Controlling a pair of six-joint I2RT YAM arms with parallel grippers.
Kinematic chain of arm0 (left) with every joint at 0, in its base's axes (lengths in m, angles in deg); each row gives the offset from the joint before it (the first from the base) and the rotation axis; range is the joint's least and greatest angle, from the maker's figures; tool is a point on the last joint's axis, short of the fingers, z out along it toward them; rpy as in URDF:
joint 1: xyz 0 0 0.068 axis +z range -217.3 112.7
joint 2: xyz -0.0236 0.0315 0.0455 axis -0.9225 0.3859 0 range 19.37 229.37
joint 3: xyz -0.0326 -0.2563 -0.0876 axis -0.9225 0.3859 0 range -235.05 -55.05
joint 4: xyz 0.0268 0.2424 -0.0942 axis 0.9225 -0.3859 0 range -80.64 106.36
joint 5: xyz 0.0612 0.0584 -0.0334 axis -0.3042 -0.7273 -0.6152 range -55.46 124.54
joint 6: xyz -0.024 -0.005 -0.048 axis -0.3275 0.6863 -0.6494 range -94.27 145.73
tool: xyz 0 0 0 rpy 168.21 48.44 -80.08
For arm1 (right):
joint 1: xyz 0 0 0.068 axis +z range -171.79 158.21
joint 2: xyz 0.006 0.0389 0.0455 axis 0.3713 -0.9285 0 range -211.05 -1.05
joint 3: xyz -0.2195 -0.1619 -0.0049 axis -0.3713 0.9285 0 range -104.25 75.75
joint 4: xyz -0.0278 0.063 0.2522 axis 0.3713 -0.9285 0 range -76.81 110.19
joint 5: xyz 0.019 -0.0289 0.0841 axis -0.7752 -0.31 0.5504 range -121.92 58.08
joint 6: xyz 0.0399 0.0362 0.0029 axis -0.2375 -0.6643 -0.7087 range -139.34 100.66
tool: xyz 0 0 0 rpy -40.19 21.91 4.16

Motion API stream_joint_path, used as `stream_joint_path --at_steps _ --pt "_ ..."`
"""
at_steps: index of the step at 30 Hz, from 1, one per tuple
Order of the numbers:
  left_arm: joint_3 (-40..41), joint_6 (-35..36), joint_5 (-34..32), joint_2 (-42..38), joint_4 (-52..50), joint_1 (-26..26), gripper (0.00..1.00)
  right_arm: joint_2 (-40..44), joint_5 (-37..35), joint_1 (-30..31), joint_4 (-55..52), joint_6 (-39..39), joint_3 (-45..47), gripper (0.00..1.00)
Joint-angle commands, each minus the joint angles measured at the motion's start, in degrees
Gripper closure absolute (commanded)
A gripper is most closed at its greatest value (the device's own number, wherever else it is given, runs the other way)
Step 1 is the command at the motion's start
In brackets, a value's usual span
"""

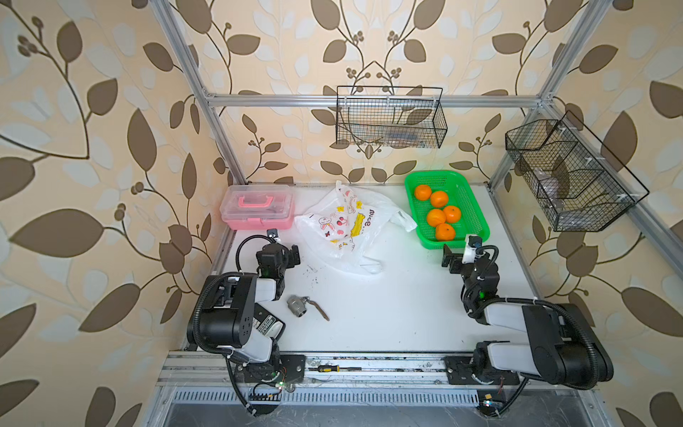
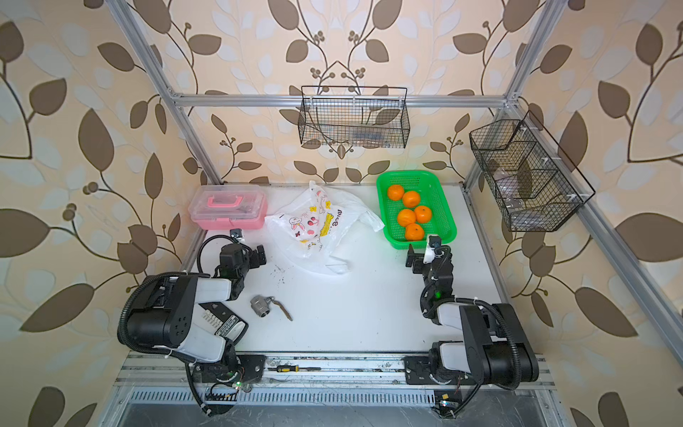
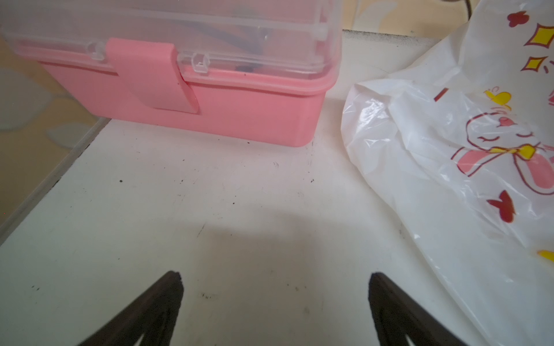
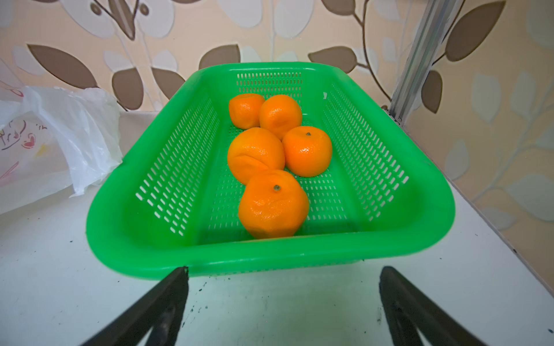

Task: Place the oranges into plastic bags & tie knots
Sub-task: Pick up the plastic bag at the center of the board.

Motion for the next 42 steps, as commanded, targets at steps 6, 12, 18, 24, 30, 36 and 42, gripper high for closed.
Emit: stream_joint_path --at_steps 6,12,18,24,30,36,42 --pt "-0.68 -0.75 1.10 -1.14 0.73 -0.03 0.01 -0.36 0.61 -0.07 0.55 0.56 -0.16 0.00" --pt "-0.68 -0.75 1.03 -1.17 0.73 -0.02 0.01 -0.34 0.41 0.11 0.55 0.61 -0.16 0.00" --pt "-0.68 -0.75 1.10 -1.16 0.73 0.02 0.01 -0.47 0.33 0.09 0.55 0.58 -0.13 0.00" --pt "-0.78 -0.70 1.06 -1.11 0.73 -0.01 0.01 -0.43 0.88 -0.16 0.55 0.49 -0.16 0.00" --pt "-0.72 -0.75 1.03 -1.10 0.73 0.03 0.01 -0.37 2.98 -1.26 0.63 -0.13 -0.11 0.00" --pt "-0.54 -0.97 -0.76 -5.52 -0.68 -0.04 0.01 6.41 1.87 -3.30 -6.22 -2.77 -0.71 0.00" --pt "-1.81 -6.13 -6.67 -27.47 -21.95 -0.02 0.01 24.65 -1.34 -3.94 -30.80 -7.64 -5.98 0.00"
